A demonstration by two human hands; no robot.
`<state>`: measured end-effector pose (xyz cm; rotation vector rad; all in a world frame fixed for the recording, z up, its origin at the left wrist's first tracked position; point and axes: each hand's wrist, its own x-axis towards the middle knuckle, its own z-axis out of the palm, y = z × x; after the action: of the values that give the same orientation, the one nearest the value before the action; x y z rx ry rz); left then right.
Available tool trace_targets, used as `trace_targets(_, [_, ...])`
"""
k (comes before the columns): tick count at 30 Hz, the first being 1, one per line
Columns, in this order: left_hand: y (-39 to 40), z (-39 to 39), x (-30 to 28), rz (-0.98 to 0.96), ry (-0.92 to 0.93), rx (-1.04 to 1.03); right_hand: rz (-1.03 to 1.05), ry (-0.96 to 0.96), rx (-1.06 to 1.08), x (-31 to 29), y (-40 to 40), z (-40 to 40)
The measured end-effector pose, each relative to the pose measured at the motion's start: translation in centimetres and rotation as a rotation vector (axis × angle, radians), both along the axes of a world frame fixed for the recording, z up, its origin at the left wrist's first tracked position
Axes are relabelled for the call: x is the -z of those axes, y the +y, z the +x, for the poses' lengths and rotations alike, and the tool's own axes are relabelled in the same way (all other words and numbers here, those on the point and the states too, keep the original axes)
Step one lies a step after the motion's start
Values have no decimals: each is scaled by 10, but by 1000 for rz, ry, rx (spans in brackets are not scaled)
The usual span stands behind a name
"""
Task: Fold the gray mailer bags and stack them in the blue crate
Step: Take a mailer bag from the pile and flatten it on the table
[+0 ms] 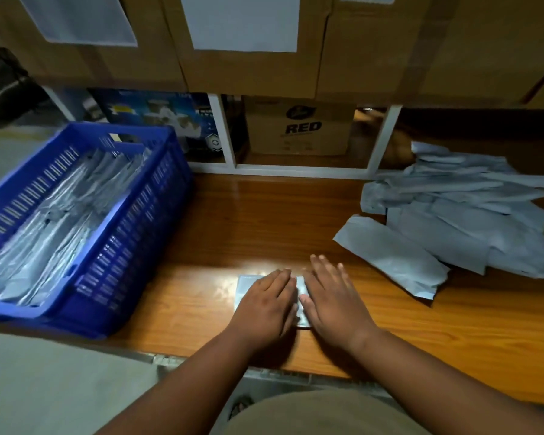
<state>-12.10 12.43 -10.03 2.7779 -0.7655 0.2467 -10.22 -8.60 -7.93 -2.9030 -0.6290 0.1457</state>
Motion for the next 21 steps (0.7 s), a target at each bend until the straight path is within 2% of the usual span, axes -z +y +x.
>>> trace_targets(8, [-19, 8, 11, 101, 165, -31, -155, 99, 14, 23, 8, -2])
trace_targets(21, [-19, 6, 16, 199, 167, -22, -155, 66, 8, 36, 8, -1])
